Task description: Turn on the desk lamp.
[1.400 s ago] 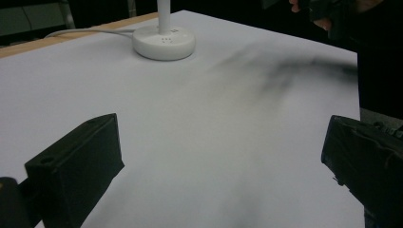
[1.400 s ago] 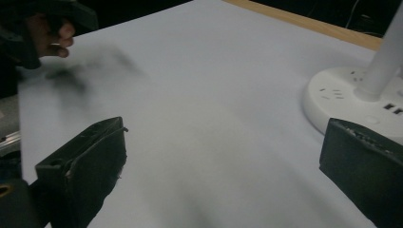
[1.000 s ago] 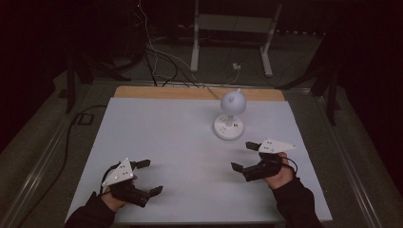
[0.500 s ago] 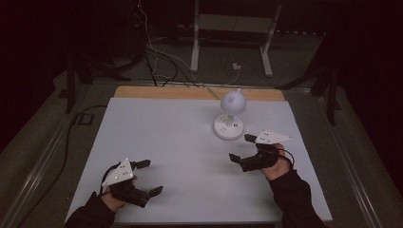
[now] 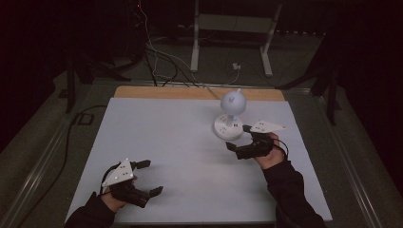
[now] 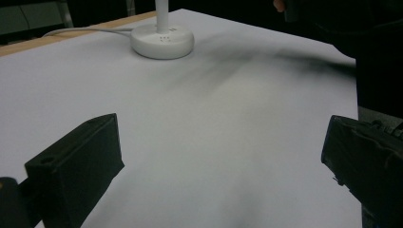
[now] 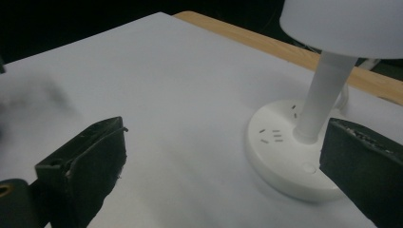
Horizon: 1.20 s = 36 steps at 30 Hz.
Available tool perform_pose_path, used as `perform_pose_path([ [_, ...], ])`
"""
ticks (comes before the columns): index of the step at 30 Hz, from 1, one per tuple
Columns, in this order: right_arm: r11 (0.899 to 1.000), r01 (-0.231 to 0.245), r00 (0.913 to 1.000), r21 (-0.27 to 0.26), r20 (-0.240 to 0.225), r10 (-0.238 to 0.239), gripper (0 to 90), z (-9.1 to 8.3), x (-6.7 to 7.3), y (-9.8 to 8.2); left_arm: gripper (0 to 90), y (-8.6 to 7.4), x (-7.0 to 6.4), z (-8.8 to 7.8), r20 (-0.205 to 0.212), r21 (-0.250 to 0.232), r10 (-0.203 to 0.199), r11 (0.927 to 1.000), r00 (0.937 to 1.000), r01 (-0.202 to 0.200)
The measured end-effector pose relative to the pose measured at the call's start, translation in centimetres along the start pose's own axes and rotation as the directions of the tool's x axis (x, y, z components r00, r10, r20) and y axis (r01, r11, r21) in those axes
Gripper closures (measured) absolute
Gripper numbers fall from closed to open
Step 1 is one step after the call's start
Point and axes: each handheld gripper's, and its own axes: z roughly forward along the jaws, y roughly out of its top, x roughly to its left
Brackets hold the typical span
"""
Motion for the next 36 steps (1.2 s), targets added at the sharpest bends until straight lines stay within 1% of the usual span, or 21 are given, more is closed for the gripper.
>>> perform_pose_path([
  [6, 0.999, -0.032, 0.9978, -0.015, 0.058, 0.033, 1.5, 1.3, -0.8, 0.1, 0.3, 0.0, 0.0, 0.0, 0.0, -0.003, -0.001, 1.0, 1.0, 0.001],
  [9, 0.999, -0.046, 0.9959, -0.02, 0.077, 0.048, 1.4, 1.8, -1.3, 0.1, 0.3, 0.0, 0.0, 0.0, 0.001, -0.004, -0.003, 1.0, 1.0, 0.003],
  [10, 0.999, -0.046, 0.9959, -0.02, 0.077, 0.048, 1.4, 1.8, -1.3, 0.1, 0.3, 0.0, 0.0, 0.0, 0.001, -0.004, -0.003, 1.0, 1.0, 0.003],
  [11, 0.998, -0.056, 0.9946, -0.019, 0.087, 0.057, 1.5, 2.1, -1.6, 0.1, 0.3, 0.0, 0.0, 0.0, 0.001, -0.004, -0.003, 1.0, 1.0, 0.003],
  [14, 0.998, -0.069, 0.9916, -0.009, 0.109, 0.07, 1.6, 2.6, -2.0, 0.1, 0.3, 0.0, 0.0, 0.0, 0.002, -0.005, -0.003, 1.0, 1.0, 0.003],
  [16, 0.997, -0.079, 0.9906, -0.012, 0.111, 0.08, 3.4, 2.8, -2.2, 0.0, 0.3, 0.0, 0.0, 0.0, 0.001, -0.003, -0.002, 1.0, 1.0, 0.002],
  [17, 0.996, -0.085, 0.9888, -0.014, 0.123, 0.086, 4.8, 2.9, -2.3, 0.0, 0.3, 0.0, 0.0, 0.0, 0.001, -0.004, -0.003, 1.0, 1.0, 0.003],
  [19, 0.995, -0.095, 0.987, -0.019, 0.128, 0.097, 6.2, 3.1, -2.5, 0.0, 0.3, 0.0, 0.0, 0.0, 0.001, -0.004, -0.003, 1.0, 1.0, 0.003],
  [22, 0.995, -0.102, 0.9829, -0.01, 0.153, 0.102, 11.6, 3.3, -2.7, 0.0, 0.3, 0.0, 0.0, 0.0, 0.002, -0.004, -0.004, 1.0, 1.0, 0.004],
  [24, 0.995, -0.103, 0.9783, -0.014, 0.18, 0.104, 13.2, 3.6, -2.9, 0.1, 0.3, 0.0, 0.0, -0.1, 0.002, -0.005, -0.004, 1.0, 1.0, 0.004],
  [26, 0.992, -0.12, 0.973, -0.03, 0.195, 0.123, 13.2, 3.8, -2.9, 0.1, 0.3, 0.0, 0.0, 0.0, 0.002, -0.004, -0.003, 1.0, 1.0, 0.004],
  [28, 0.992, -0.122, 0.9663, -0.045, 0.223, 0.129, 13.3, 4.1, -2.9, 0.0, 0.3, 0.0, 0.0, 0.0, 0.002, -0.005, -0.004, 1.0, 1.0, 0.004],
  [29, 0.989, -0.135, 0.9614, -0.051, 0.235, 0.144, 13.8, 4.2, -2.9, 0.0, 0.3, 0.0, 0.0, 0.0, 0.002, -0.004, -0.004, 1.0, 1.0, 0.004],
  [31, 0.99, -0.132, 0.9539, -0.051, 0.265, 0.141, 17.4, 4.4, -2.9, -0.1, 0.3, 0.0, 0.0, 0.0, 0.003, -0.004, -0.004, 1.0, 1.0, 0.004],
  [32, 0.989, -0.135, 0.9524, -0.052, 0.269, 0.144, 19.5, 4.4, -2.9, -0.1, 0.3, 0.0, 0.0, 0.0, 0.003, -0.005, -0.004, 1.0, 1.0, 0.004],
  [34, 0.988, -0.145, 0.9494, -0.05, 0.274, 0.153, 27.7, 4.4, -3.0, -0.2, 0.3, 0.0, 0.0, 0.0, 0.002, -0.004, -0.004, 1.0, 1.0, 0.004],
  [36, 0.988, -0.146, 0.9448, -0.047, 0.289, 0.154, 34.4, 4.3, -3.1, -0.3, 0.3, 0.0, 0.0, 0.0, 0.002, -0.004, -0.004, 1.0, 1.0, 0.004],
])
